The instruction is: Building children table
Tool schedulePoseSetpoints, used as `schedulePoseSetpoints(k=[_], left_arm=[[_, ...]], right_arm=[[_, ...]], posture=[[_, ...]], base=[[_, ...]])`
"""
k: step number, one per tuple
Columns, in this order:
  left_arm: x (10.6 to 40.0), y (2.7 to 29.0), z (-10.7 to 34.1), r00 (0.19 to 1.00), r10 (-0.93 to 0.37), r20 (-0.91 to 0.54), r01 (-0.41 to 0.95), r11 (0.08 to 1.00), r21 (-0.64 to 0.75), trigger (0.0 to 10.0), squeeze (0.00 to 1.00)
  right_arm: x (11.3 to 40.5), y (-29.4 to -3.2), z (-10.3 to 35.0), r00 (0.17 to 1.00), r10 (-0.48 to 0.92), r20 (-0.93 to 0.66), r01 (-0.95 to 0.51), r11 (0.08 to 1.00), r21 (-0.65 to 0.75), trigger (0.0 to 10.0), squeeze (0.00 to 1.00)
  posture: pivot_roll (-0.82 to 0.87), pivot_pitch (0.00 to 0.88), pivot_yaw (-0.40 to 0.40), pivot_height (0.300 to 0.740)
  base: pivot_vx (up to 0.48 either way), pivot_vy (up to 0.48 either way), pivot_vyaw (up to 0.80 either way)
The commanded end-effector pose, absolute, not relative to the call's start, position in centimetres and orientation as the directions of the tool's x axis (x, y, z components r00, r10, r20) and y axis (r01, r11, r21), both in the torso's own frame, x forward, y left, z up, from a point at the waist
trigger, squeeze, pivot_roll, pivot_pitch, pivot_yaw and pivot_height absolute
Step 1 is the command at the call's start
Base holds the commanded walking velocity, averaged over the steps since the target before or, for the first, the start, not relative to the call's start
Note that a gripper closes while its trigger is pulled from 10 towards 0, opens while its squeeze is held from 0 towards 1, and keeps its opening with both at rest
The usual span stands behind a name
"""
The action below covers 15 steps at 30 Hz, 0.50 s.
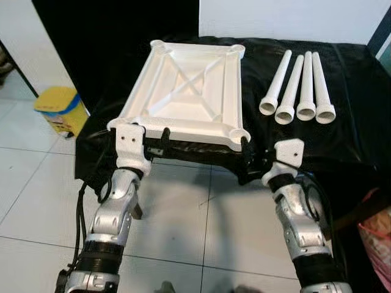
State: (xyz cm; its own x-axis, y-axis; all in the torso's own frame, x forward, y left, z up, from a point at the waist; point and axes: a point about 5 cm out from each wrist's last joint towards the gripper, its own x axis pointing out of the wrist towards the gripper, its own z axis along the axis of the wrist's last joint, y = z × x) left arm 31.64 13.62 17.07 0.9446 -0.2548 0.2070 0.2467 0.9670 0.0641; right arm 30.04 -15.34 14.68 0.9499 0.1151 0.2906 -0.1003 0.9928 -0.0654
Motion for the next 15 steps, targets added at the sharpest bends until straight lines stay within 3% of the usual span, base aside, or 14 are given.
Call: schedulePoseSetpoints(k=[1,15], left_arm=[[31.51,13.06,16.75,0.943,-0.270,0.193,0.263,0.963,0.058,10.0,0.00],[31.62,13.36,16.80,0.947,-0.254,0.196,0.249,0.967,0.054,10.0,0.00]], right_arm=[[29.89,-15.68,14.27,0.957,0.101,0.273,-0.087,0.994,-0.061,10.0,0.00],[30.10,-15.68,14.32,0.957,0.105,0.270,-0.090,0.994,-0.067,10.0,0.00]], posture=[[0.01,0.074,-0.002,0.740],[0.01,0.055,-0.012,0.740]], base=[[0.289,0.000,0.00],[0.289,0.000,0.00]])
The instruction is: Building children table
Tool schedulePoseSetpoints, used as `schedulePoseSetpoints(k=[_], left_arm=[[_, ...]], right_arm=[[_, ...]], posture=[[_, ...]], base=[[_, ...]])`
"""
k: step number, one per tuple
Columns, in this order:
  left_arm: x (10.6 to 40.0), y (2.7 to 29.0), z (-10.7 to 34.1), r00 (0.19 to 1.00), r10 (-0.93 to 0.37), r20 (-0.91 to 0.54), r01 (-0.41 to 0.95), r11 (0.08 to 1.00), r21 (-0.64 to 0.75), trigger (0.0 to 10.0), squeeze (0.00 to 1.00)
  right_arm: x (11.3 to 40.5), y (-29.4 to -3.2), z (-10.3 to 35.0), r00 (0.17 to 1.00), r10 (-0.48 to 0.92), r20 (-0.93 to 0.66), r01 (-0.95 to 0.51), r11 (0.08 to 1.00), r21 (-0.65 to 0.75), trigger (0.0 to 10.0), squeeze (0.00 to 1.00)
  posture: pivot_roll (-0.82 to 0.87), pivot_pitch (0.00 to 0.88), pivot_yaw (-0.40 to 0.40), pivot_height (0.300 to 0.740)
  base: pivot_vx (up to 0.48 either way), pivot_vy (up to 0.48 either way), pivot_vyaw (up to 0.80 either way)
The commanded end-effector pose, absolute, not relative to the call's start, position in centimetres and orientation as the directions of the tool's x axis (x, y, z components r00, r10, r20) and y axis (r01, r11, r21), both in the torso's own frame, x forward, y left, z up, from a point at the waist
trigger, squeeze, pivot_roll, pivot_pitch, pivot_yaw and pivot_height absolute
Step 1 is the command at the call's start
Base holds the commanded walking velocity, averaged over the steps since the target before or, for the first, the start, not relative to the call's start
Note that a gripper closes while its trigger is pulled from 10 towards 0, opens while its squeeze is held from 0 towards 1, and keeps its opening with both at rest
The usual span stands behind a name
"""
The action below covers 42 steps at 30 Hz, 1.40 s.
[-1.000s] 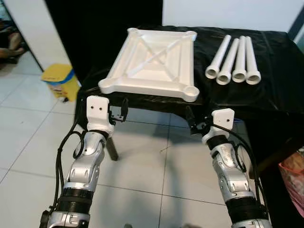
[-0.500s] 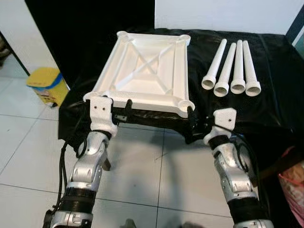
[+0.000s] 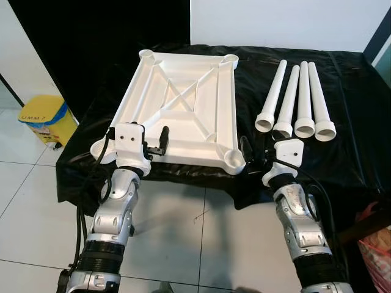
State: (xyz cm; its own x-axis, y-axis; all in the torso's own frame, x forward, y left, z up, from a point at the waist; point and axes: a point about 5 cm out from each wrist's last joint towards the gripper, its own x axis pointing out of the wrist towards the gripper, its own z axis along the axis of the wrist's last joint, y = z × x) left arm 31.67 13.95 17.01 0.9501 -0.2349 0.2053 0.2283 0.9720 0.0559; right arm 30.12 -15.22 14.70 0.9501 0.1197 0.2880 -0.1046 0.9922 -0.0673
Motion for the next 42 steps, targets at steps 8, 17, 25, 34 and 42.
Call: schedulePoseSetpoints(k=[8,17,25,34,42], left_arm=[[31.74,13.45,16.99,0.948,-0.244,0.206,0.238,0.970,0.055,10.0,0.00],[31.78,13.67,16.94,0.949,-0.237,0.208,0.230,0.972,0.057,10.0,0.00],[31.67,13.28,16.60,0.946,-0.251,0.203,0.245,0.968,0.055,10.0,0.00],[31.73,13.51,16.20,0.955,-0.242,0.172,0.243,0.970,0.015,10.0,0.00],[31.79,13.59,16.24,0.955,-0.245,0.170,0.245,0.969,0.021,10.0,0.00]], right_arm=[[30.42,-15.61,14.51,0.954,0.115,0.275,-0.099,0.993,-0.072,10.0,0.00],[30.59,-15.47,14.58,0.952,0.122,0.280,-0.106,0.992,-0.074,10.0,0.00],[30.51,-15.54,14.44,0.953,0.123,0.277,-0.107,0.992,-0.073,10.0,0.00],[30.27,-15.73,14.21,0.957,0.111,0.269,-0.097,0.993,-0.066,10.0,0.00],[30.13,-15.94,14.17,0.959,0.094,0.269,-0.080,0.995,-0.063,10.0,0.00]], posture=[[0.02,0.031,-0.016,0.740],[0.02,0.022,-0.017,0.740],[0.01,0.020,-0.015,0.740],[0.01,0.029,-0.007,0.740],[0.00,0.039,0.001,0.740]], base=[[0.288,0.000,0.00],[0.286,0.000,0.00],[0.032,0.000,0.00],[0.000,0.274,0.00],[0.000,0.423,0.00]])
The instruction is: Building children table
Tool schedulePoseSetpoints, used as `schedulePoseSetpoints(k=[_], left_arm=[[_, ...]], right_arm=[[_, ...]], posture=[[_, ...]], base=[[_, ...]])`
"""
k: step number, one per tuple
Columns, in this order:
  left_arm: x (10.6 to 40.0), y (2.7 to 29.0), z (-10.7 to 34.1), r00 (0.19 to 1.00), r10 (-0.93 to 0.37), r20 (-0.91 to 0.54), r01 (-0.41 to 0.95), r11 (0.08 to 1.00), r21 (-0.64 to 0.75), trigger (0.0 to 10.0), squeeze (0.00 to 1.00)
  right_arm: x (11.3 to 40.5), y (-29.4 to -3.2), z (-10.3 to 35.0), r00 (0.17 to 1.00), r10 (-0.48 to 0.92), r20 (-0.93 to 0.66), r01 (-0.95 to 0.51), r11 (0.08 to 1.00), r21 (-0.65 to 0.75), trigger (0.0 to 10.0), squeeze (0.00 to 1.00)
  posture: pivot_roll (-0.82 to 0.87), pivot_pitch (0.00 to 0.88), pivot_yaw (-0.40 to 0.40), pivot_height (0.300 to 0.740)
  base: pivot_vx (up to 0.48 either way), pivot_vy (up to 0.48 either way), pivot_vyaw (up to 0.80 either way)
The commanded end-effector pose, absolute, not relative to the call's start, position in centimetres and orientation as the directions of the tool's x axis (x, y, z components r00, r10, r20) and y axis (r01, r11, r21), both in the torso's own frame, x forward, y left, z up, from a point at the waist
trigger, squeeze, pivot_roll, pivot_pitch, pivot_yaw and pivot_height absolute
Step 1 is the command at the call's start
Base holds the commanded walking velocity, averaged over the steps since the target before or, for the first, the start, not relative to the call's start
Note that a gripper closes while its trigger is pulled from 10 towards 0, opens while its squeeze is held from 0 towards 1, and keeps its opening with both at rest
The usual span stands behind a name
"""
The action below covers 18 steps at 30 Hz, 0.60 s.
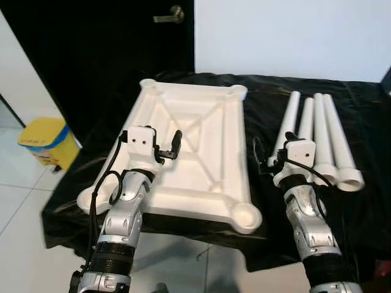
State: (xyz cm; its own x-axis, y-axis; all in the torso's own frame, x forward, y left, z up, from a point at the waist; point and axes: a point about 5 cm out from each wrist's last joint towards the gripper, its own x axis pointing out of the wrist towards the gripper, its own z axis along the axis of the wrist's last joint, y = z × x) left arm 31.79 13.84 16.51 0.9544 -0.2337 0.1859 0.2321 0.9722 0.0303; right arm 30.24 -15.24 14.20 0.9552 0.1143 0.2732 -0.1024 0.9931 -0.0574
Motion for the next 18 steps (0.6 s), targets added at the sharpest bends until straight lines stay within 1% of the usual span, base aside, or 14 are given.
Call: schedulePoseSetpoints(k=[1,6,10,13,18], left_arm=[[31.8,13.5,16.3,0.953,-0.249,0.172,0.248,0.968,0.030,10.0,0.00],[31.8,13.1,16.4,0.948,-0.270,0.172,0.262,0.963,0.068,10.0,0.00],[31.9,12.5,16.8,0.940,-0.292,0.175,0.283,0.956,0.075,10.0,0.00],[32.0,11.9,17.1,0.931,-0.318,0.177,0.298,0.945,0.131,10.0,0.00],[32.0,11.6,17.4,0.927,-0.329,0.181,0.302,0.940,0.158,10.0,0.00]], right_arm=[[30.1,-16.0,14.2,0.959,0.089,0.269,-0.075,0.995,-0.063,10.0,0.00],[30.0,-16.3,14.0,0.964,0.062,0.257,-0.049,0.997,-0.056,10.0,0.00],[30.1,-16.5,13.9,0.967,0.043,0.252,-0.033,0.998,-0.044,10.0,0.00],[30.2,-16.7,14.0,0.968,0.035,0.250,-0.024,0.999,-0.048,10.0,0.00],[30.3,-16.9,14.2,0.964,0.024,0.264,-0.012,0.999,-0.045,10.0,0.00]], posture=[[0.00,0.040,0.003,0.740],[0.00,0.044,0.010,0.740],[-0.01,0.047,0.011,0.740],[-0.01,0.049,0.013,0.740],[-0.01,0.049,0.015,0.740]], base=[[0.000,0.000,0.00],[0.000,0.000,0.00],[0.000,0.000,-0.75],[0.000,0.000,-0.75],[0.000,0.000,-0.72]])
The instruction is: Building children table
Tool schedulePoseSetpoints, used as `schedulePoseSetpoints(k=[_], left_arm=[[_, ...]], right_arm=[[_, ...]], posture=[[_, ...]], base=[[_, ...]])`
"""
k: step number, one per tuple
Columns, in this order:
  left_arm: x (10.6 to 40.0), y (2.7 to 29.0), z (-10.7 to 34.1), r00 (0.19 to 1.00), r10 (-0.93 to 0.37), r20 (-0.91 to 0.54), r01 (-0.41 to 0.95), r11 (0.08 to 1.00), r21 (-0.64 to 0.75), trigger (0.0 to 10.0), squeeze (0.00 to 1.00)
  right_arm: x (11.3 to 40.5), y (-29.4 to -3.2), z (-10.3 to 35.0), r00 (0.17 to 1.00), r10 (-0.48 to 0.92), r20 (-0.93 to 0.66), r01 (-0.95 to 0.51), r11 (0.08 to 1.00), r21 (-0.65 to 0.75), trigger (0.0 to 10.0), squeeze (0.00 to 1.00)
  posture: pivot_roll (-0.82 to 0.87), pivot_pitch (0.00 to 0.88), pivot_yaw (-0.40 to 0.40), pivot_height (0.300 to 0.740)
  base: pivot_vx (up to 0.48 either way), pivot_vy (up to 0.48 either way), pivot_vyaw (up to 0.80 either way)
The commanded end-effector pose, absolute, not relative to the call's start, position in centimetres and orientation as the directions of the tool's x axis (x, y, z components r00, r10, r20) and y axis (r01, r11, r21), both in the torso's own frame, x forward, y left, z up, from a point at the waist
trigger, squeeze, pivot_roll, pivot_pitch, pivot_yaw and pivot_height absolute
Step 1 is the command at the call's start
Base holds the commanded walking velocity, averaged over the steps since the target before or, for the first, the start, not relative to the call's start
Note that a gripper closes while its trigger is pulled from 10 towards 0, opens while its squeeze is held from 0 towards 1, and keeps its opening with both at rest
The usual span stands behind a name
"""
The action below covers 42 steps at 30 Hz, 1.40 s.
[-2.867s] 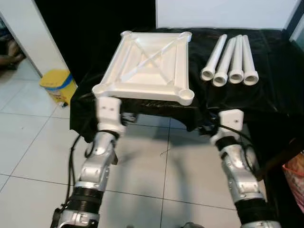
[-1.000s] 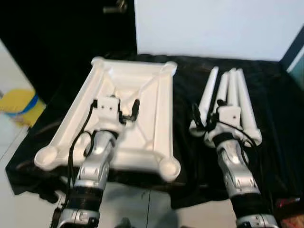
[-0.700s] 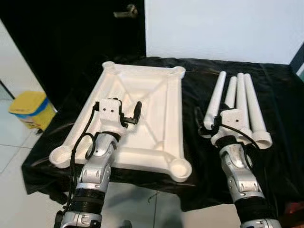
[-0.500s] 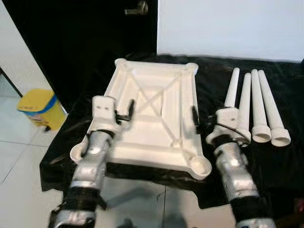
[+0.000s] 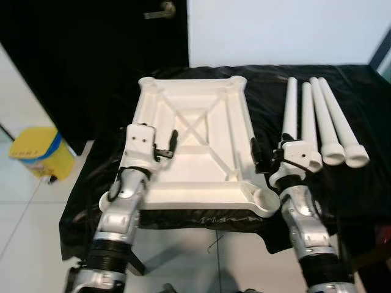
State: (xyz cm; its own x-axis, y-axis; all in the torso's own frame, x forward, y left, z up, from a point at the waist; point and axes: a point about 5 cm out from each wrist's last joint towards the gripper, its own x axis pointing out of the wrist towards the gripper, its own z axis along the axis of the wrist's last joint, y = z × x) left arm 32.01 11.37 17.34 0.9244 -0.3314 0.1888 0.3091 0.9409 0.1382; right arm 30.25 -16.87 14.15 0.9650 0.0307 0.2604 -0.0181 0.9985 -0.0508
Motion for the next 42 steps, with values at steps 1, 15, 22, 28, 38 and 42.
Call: schedulePoseSetpoints(k=[1,15,22,28,38,42], left_arm=[[32.1,11.6,17.4,0.928,-0.326,0.182,0.300,0.941,0.157,10.0,0.00],[31.7,11.9,17.5,0.918,-0.348,0.189,0.322,0.934,0.155,10.0,0.00],[31.7,12.1,17.6,0.920,-0.338,0.198,0.319,0.940,0.124,10.0,0.00],[31.7,12.5,18.0,0.925,-0.307,0.222,0.296,0.952,0.083,10.0,0.00],[31.6,12.8,18.1,0.929,-0.290,0.229,0.280,0.957,0.073,10.0,0.00],[31.6,12.8,17.8,0.931,-0.298,0.211,0.293,0.954,0.054,10.0,0.00]], right_arm=[[30.4,-16.9,14.3,0.963,0.023,0.267,-0.011,0.999,-0.045,10.0,0.00],[30.6,-16.8,14.6,0.961,0.022,0.277,-0.007,0.999,-0.053,10.0,0.00],[30.6,-16.7,14.6,0.961,0.022,0.274,-0.007,0.998,-0.055,10.0,0.00],[30.5,-16.7,14.6,0.962,0.027,0.272,-0.011,0.998,-0.057,10.0,0.00],[30.7,-16.5,14.6,0.964,0.038,0.265,-0.021,0.998,-0.064,10.0,0.00],[30.8,-16.3,14.5,0.964,0.042,0.263,-0.027,0.998,-0.063,10.0,0.00]], posture=[[-0.01,0.048,0.015,0.740],[-0.01,0.050,0.016,0.740],[-0.01,0.050,0.016,0.740],[-0.01,0.048,0.013,0.740],[0.00,0.030,0.006,0.740],[0.00,0.026,0.007,0.740]], base=[[0.000,0.000,-0.63],[0.000,-0.030,0.00],[0.000,-0.335,0.00],[0.000,0.000,0.00],[0.000,0.000,0.00],[0.000,0.000,0.00]])
